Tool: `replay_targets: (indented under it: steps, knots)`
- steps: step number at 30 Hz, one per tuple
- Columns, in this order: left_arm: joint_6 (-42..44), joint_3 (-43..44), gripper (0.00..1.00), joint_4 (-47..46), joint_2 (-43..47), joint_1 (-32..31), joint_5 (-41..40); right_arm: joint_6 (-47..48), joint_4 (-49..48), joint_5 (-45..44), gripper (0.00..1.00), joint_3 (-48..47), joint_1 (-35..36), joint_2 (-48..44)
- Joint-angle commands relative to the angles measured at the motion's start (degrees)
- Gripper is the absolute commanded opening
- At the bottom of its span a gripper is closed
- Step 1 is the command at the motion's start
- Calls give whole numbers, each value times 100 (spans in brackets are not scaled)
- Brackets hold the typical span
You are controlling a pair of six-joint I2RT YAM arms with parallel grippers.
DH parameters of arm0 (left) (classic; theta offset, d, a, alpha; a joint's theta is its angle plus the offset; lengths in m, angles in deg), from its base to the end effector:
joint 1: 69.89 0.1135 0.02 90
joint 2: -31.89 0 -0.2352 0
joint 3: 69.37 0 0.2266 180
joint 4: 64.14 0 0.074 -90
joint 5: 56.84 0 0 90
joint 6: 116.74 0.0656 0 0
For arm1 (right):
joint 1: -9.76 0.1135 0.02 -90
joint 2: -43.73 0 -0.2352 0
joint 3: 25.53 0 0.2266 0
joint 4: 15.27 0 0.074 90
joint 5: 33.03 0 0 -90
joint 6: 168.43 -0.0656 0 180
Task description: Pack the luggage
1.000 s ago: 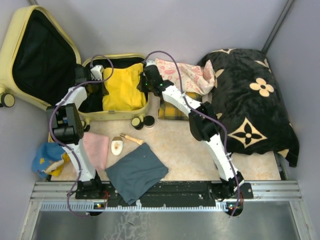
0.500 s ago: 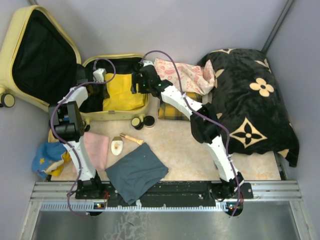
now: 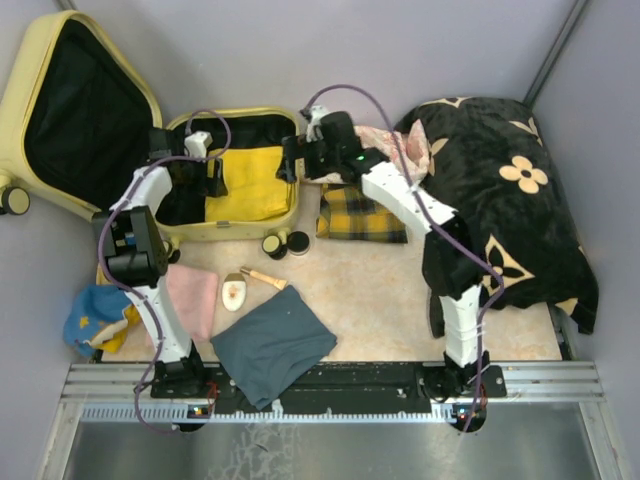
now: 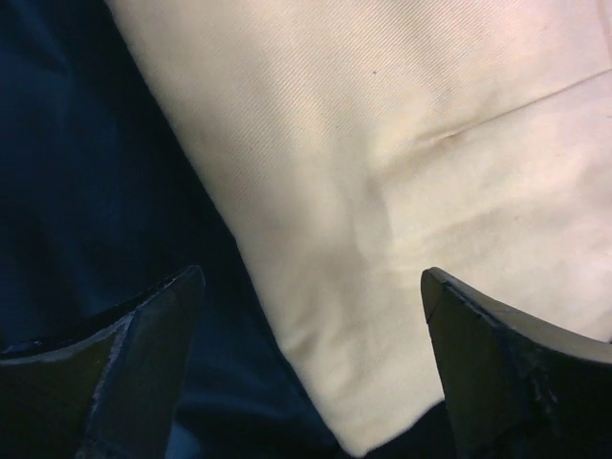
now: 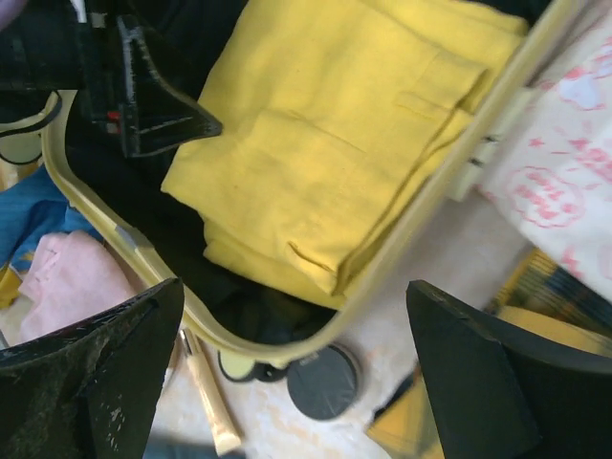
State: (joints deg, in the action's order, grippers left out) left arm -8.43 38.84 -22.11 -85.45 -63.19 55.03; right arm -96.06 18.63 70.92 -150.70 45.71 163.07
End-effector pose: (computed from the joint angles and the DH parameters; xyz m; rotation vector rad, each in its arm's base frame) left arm 0.4362 0.0266 0.1814 0.4037 2.3613 -0.2684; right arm 0.3810 0.2959 0.2768 -0.4967 2.0918 0.8141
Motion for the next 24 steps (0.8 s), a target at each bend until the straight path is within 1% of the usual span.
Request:
replay_targets:
  steps: [1, 3, 7, 10, 14, 16, 20, 24]
  knots:
    - [167, 176, 100, 334, 790, 97, 171, 387, 43, 836, 99, 382, -604, -924]
    - [406, 205, 100, 468, 992, 95, 387, 549, 248, 949, 99, 634, -828, -1127]
    - [789, 232, 100, 705, 1334, 73, 982, 429, 346, 1527, 98, 1516, -1512, -1610]
    - [893, 130, 100, 738, 1597, -9, 1499, 571, 421, 1544, 98, 2065, -1995, -2025]
    - [863, -239, 100, 443, 1912, -328, 1534, 721, 623, 1494, 97, 2530, -2403, -2334]
    - [1044, -261, 100, 614, 1961, -478, 1814, 835, 725, 1599, 96, 2743, -2527, -2421]
    - [2228, -509, 97, 1572, 2217, -1009, 2227, 1153, 870, 1961, 96, 3217, -2593, -2874]
    - [3423, -1171, 95, 2618, 2699, -1168, 2617, 1076, 713, 2482, 95, 3920, -2565, -3256]
